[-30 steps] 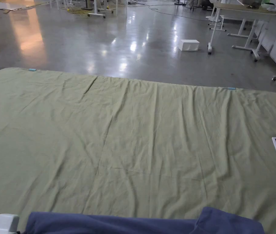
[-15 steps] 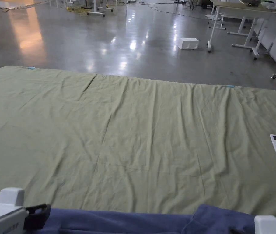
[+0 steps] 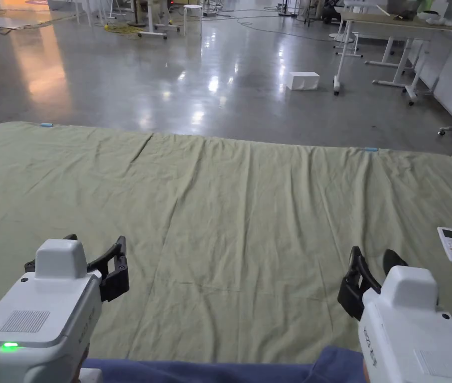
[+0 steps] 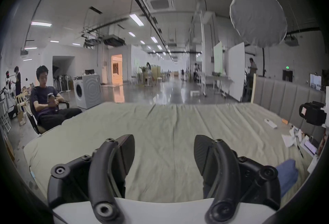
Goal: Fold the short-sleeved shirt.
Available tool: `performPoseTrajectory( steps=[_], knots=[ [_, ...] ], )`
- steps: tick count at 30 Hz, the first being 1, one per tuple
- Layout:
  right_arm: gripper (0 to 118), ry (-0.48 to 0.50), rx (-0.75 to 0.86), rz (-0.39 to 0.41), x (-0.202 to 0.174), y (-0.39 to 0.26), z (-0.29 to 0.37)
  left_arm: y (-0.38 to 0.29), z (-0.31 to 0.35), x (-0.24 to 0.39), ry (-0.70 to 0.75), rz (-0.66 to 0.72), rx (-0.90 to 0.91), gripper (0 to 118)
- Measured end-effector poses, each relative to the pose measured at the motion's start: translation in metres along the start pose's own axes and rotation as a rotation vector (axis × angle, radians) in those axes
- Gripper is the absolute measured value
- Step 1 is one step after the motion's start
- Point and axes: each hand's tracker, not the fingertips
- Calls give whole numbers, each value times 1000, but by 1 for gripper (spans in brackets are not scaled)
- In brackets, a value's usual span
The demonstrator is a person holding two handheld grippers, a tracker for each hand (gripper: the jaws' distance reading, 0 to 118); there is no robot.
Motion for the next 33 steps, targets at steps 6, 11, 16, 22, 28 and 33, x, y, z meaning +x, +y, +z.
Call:
performPoseTrajectory(
  steps=[6, 11, 16, 22, 28, 33],
  knots=[
    [0, 24, -18, -45, -8, 2, -10, 1, 5, 6, 16, 19, 19, 5],
    [0, 27, -24, -7, -14, -3, -12, 4, 13, 9, 15, -29, 2, 1],
    [0, 32, -44, 2, -12, -6, -13, 1, 14, -17, -36, -13, -83, 1],
    [0, 46, -82, 30, -8, -15, -15, -28, 15, -82, -28, 55, -325, 1],
    [0, 61, -140, 53, -10, -32, -17, -53, 5, -135, -63, 129, -595, 12],
    [0, 69, -180, 59, -14, -41, -18, -84, -27, -175, -205, 316, -759, 82]
  ],
)
